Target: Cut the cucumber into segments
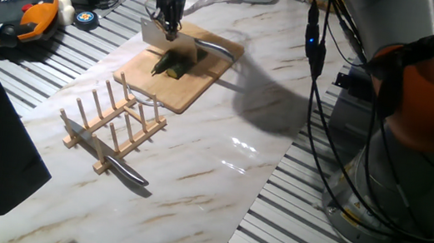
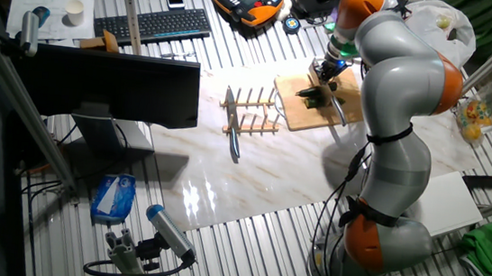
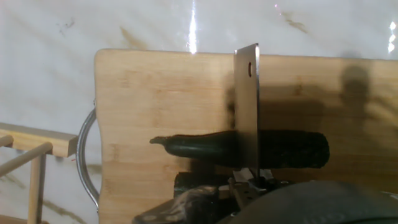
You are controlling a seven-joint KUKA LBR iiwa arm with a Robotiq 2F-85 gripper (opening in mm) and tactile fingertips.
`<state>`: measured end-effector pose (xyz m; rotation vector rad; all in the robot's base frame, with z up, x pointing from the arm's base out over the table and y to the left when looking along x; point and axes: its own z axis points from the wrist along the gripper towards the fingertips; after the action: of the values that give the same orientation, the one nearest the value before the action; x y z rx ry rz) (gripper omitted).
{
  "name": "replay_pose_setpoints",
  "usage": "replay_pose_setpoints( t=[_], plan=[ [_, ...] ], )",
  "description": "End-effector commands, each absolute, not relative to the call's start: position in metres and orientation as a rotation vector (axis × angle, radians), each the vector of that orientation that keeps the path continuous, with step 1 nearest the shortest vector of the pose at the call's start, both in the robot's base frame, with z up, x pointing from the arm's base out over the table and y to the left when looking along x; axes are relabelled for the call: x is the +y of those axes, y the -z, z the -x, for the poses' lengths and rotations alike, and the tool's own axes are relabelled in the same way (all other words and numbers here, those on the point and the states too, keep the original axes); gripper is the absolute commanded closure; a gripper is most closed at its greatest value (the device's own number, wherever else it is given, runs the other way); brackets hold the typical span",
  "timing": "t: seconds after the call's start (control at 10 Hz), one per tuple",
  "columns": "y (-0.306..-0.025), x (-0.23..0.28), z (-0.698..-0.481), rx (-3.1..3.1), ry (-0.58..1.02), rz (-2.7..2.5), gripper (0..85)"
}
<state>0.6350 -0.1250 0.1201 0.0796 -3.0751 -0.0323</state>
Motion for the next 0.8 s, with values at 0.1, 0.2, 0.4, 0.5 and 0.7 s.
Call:
replay_pose_setpoints(
  t=[0.1, 0.2, 0.4, 0.5, 0.7],
  plan=[
    [-0.1185, -0.1245, -0.6350, -3.071, 0.028, -0.082, 84.3],
    [-0.1182, -0.1242, -0.6349, -3.069, 0.029, -0.082, 84.3],
    [-0.1171, -0.1236, -0.6342, -3.075, 0.026, -0.080, 84.3],
    [-0.1162, -0.1230, -0.6339, -3.077, 0.021, -0.079, 84.3],
    [-0.1111, -0.1224, -0.6301, -3.091, 0.035, -0.075, 84.3]
  ],
)
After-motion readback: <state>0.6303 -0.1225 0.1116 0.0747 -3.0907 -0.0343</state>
